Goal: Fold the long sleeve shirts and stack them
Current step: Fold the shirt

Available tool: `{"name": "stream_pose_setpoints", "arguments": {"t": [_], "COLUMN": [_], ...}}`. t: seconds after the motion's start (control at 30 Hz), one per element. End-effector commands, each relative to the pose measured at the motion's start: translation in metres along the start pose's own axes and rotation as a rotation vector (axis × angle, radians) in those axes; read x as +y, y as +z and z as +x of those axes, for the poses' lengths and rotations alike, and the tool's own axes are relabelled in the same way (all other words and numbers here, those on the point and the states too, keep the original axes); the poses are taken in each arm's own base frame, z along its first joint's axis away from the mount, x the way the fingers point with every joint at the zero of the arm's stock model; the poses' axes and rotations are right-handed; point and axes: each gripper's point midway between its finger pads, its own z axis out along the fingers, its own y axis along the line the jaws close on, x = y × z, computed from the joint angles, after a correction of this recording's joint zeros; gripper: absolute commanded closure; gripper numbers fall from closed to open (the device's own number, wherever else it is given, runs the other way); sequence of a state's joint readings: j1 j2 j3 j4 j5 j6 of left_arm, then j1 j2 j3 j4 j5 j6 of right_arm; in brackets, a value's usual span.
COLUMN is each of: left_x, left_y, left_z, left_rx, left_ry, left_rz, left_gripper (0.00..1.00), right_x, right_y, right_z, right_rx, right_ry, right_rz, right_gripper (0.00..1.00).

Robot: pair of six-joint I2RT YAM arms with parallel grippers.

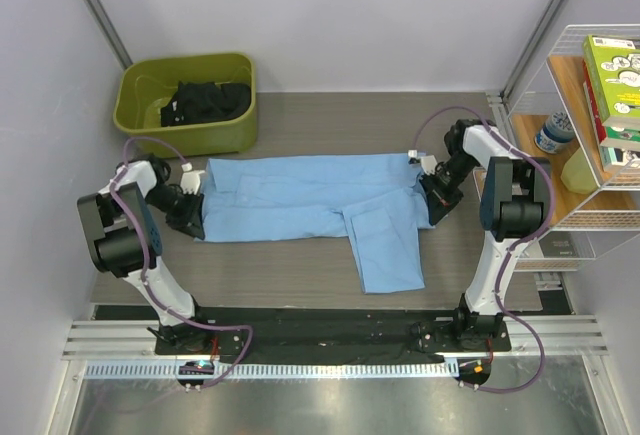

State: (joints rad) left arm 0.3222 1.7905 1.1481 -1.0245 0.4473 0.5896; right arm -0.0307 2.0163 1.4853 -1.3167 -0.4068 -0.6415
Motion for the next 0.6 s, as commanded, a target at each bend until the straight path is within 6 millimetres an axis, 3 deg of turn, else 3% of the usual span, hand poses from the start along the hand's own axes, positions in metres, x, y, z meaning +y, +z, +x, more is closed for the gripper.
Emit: {"name": "stream_pose_setpoints", "arguments": {"t": [0.0,0.03,0.23,0.43,0.5,0.57], "left_x": [0.008,0.009,0.023,0.026,0.023,0.007], "left_y": [0.004,0.003,-0.002,-0.003,-0.008,-0.022], "left_z": [-0.001,0.003,0.022,0.014,0.006,-0.011], "left_rx": [0.009,0.024,0.105,0.079,0.059,-0.031], "left_ry": [-0.032,-0.034,-0.014,-0.028,-0.035,0.02], "left_rz": [-0.015,-0.021,-0.066,-0.078,-0.064,-0.015], "left_gripper": [0.96,1.0,1.0,1.0,0.86,0.64], "right_x": [-0.009,-0.011,-0.018,-0.015,-0.015,-0.012], "right_y": [-0.002,-0.001,0.003,0.011,0.006,-0.012], "right_z": [0.005,0.009,0.025,0.024,0.022,0.015], "right_rx": [0.006,0.015,0.056,0.059,0.053,0.019], "right_ry": [0.035,0.039,0.069,0.09,0.089,0.066], "right_rz": [0.048,0.056,0.102,0.101,0.108,0.133], "right_gripper": [0.99,0.99,0.99,0.97,0.72,0.6]}}
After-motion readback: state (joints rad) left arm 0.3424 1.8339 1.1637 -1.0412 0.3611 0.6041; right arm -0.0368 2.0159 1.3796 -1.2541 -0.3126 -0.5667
